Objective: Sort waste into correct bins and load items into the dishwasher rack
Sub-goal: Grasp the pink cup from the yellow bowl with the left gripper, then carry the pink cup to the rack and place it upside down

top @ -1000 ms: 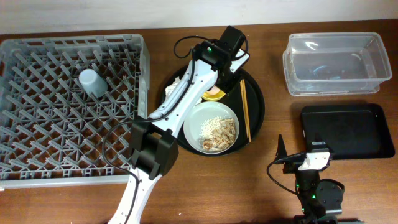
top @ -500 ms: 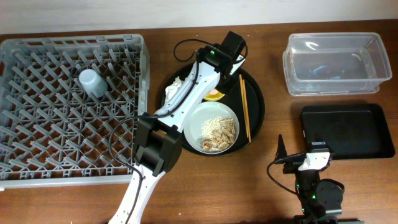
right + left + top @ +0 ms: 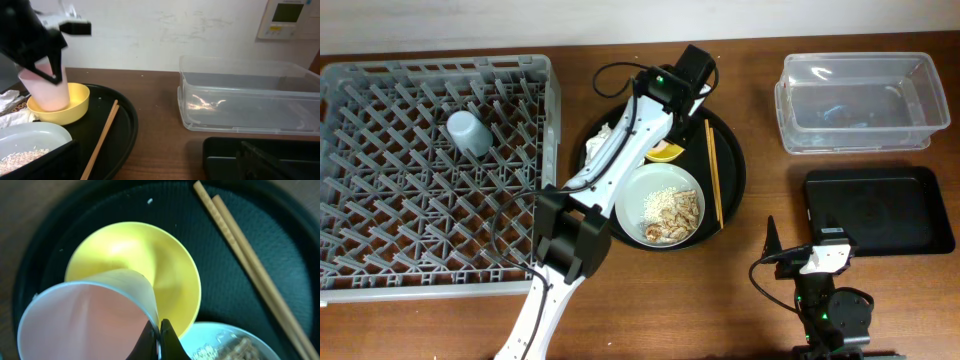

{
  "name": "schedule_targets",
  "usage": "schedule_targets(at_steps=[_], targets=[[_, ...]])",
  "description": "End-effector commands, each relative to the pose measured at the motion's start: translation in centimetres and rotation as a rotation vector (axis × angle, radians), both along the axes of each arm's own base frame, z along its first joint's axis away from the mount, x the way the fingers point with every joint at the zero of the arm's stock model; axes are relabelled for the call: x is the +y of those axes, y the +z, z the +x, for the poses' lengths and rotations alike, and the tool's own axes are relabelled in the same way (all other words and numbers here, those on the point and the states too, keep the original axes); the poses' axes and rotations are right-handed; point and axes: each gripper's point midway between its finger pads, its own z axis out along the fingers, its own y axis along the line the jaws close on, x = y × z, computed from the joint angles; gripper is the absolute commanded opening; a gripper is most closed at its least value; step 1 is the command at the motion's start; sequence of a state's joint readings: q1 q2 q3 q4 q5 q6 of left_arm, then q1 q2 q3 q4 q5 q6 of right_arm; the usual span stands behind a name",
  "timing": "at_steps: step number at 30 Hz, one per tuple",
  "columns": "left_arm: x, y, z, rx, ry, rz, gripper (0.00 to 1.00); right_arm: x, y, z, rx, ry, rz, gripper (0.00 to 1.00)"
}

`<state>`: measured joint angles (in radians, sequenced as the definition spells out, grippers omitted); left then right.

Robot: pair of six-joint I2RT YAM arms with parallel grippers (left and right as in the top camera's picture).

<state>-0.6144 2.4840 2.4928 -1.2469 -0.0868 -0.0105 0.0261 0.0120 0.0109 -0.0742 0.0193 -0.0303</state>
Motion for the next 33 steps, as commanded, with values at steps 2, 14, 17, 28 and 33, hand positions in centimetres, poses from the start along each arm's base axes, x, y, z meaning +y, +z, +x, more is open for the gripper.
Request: schedule_targets(at_steps=[2,14,17,28,33], targets=[[1.2,11.9,-0.8,-0.119,0.128,-0.204,0.01,-0.1,-0.3,0.0,0.005,-0.006,-0.005,0.98],[22.1,19.1,-0.9,0.275,0.444,-0.887,0.01,-0.1,-0.3,0.0,0.005,-0.006,-0.005,0.98],[25.1,20.1,-1.9,0.306,0.378,-1.073,0.01,-0.1,-0.3,0.0,0.005,-0.006,-0.005,0.98],[36.7,13.0,-3.8,0.387,0.666,-1.377,0.01,-0.1,-0.3,0.0,0.005,-0.006,-0.005,0.98],[38.5,12.1,-4.5,0.391,0.724,-1.408,0.01,-0.1,-0.3,0.0,0.005,-0.006,-0.005,0.98]])
